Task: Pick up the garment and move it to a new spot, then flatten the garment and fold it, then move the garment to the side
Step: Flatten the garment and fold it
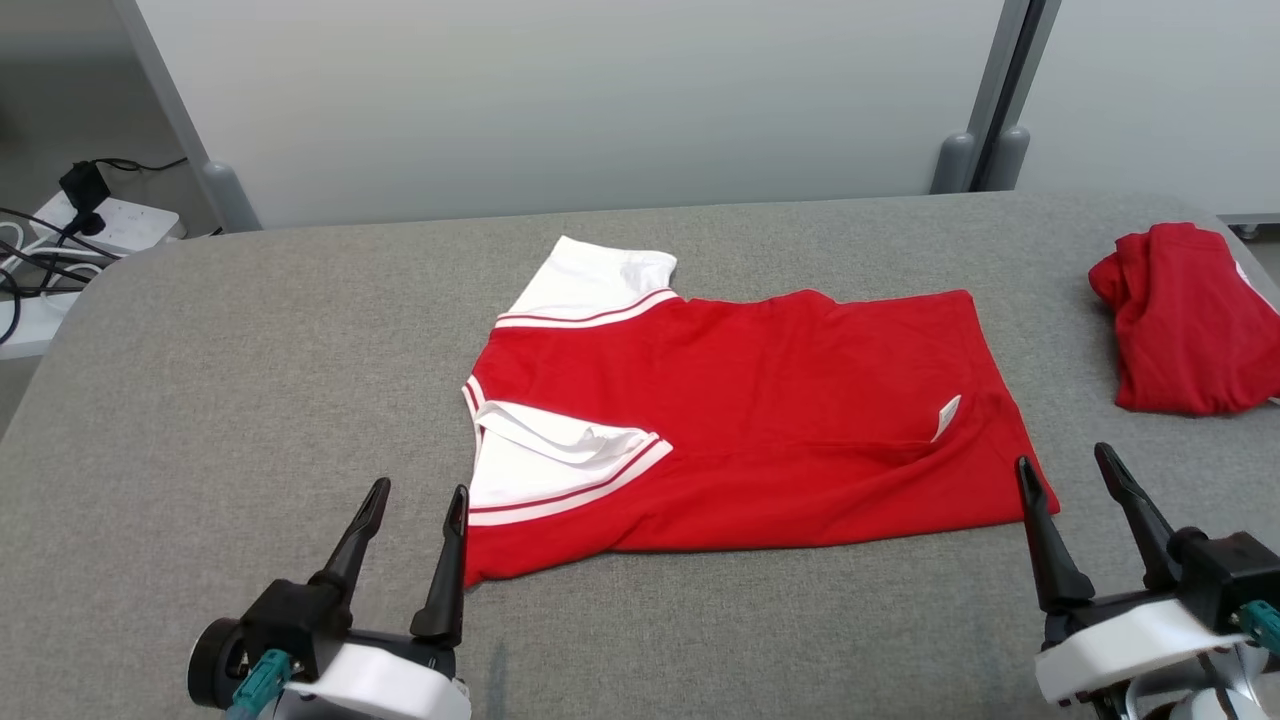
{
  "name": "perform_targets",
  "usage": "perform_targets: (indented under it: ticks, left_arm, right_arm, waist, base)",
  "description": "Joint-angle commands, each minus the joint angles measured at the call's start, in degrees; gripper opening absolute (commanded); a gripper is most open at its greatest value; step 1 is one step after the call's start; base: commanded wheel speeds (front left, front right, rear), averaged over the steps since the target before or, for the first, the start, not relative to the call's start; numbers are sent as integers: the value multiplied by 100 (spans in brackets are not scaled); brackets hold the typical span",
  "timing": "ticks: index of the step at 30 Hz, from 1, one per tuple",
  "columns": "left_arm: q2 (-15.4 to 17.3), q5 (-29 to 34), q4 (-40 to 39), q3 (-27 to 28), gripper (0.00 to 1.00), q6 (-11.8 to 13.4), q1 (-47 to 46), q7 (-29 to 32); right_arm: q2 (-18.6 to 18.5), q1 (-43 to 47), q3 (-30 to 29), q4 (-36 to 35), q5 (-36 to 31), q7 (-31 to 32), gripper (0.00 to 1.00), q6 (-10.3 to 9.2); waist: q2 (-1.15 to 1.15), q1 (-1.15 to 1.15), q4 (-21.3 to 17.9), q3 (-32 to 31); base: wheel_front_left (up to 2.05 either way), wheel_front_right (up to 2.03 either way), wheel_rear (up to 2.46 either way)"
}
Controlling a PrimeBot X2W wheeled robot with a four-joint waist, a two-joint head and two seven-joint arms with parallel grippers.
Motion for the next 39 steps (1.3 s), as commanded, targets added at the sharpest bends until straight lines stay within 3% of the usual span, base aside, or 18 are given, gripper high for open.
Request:
perform_targets:
  ticks: [1,8,15,29,39]
  left_arm:
    - [14,28,-250,263,100,54,-66,-58]
    - [-109,152,-602,544,100,-30,472,-58]
    - [-172,380,-231,588,100,-214,633,-59]
    - [-386,389,2430,378,100,-571,-754,-59]
    - [-387,430,3612,400,100,-661,-1581,-59]
  right_arm:
    - [-51,20,62,-298,44,-76,100,18]
    - [8,661,-80,-871,173,-76,100,18]
    - [16,924,-112,-954,254,-76,100,18]
    - [-2,732,42,-783,300,-76,100,18]
    - [22,575,37,-748,243,-76,100,18]
  waist:
    - [0,0,6,-21]
    - [0,0,27,-123]
    - [0,0,-21,-143]
    - [0,0,-212,127]
    - [0,0,-348,462]
  base:
    - [0,0,0]
    - [0,0,0]
    - [0,0,0]
    - [0,0,0]
    - [0,0,0]
